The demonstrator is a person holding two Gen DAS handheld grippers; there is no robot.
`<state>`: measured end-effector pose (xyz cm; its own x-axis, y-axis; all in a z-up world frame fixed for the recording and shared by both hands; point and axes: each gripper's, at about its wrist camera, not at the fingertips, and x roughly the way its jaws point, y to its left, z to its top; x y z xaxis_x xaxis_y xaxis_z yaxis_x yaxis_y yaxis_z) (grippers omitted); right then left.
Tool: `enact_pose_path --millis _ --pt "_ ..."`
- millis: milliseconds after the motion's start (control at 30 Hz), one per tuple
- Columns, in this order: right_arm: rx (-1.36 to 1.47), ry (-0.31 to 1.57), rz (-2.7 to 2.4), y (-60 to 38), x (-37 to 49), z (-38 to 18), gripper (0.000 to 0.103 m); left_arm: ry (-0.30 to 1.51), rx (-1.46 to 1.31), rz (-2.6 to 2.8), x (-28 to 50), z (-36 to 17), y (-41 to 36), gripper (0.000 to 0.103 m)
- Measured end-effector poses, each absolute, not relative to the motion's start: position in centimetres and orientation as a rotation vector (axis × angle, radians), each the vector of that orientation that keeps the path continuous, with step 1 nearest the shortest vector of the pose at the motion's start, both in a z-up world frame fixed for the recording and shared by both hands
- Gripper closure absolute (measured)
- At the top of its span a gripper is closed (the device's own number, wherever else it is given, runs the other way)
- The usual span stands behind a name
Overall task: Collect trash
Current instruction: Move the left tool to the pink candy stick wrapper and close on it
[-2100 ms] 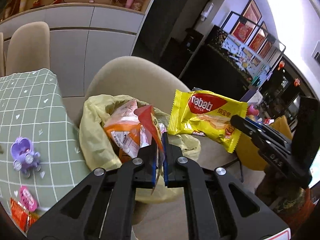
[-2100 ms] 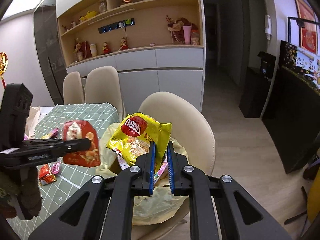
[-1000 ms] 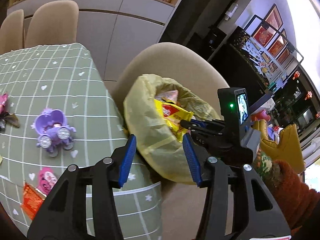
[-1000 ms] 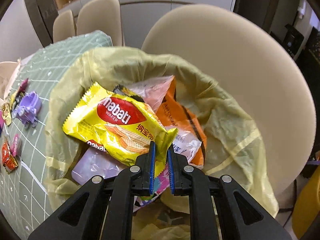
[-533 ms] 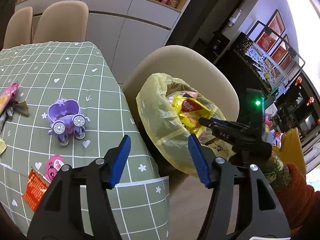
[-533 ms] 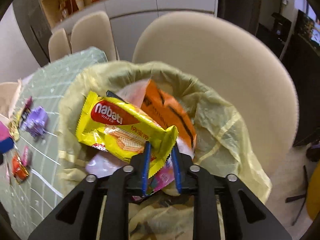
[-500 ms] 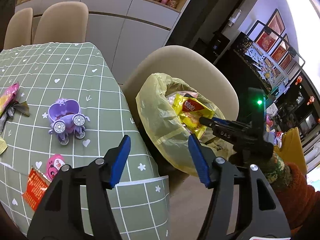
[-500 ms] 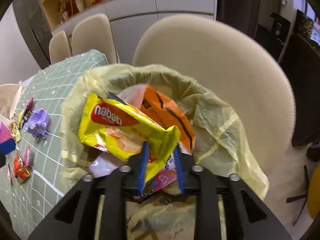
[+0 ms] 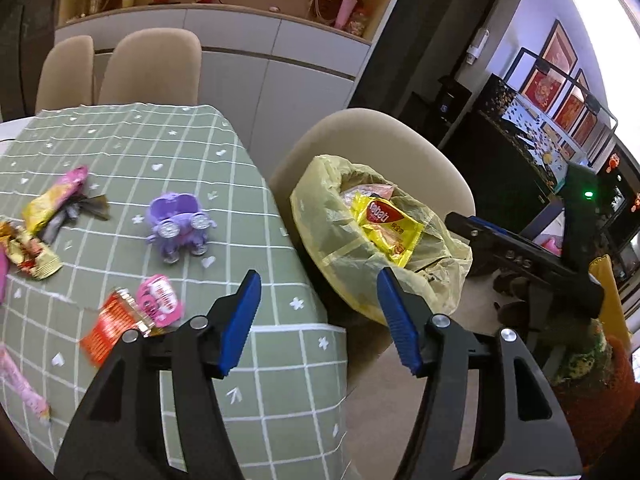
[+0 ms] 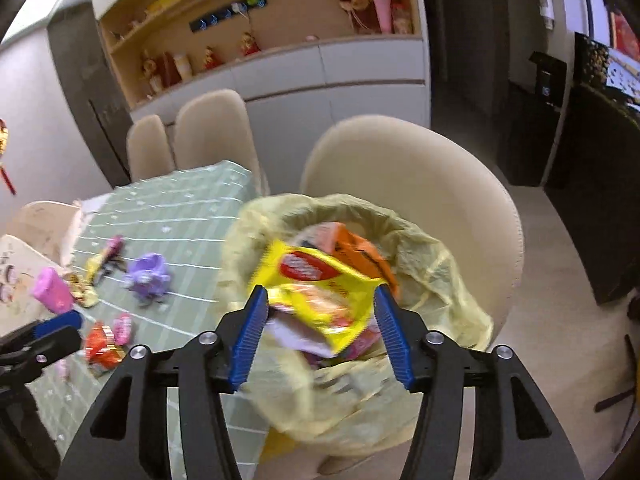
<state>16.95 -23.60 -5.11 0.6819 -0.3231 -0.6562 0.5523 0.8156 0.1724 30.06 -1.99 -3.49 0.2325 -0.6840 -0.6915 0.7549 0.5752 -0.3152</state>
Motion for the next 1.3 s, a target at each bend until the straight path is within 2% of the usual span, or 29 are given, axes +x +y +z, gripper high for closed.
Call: enact_pose_path --millis 200,533,800,967,1300 --pt "0.368 0.626 -0.387 -17.9 17.6 -5.1 0.05 0.894 0.104 -0.946 30.0 -3.8 2.2 0.046" --pt "0.376 0.692 -0.241 -8.7 20.9 -8.1 0.05 0.938 0.077 -0.746 32.2 -6.2 13.6 0.046" --pt "0.374 0.699 -0.2 -4.4 22.9 -9.4 0.05 1.043 -0.081 -0.599 35.4 -9.7 22.7 0.046" --pt "0.416 0.725 -0.195 -3.4 23.3 -10.7 0.05 1.094 -0.152 -0.553 37.4 -11.6 24.8 0.046" --pt "0.417 0.785 -0.216 -2.1 23.4 -13.5 0.05 1.131 -0.114 -0.396 40.9 -14.1 23.7 0.046"
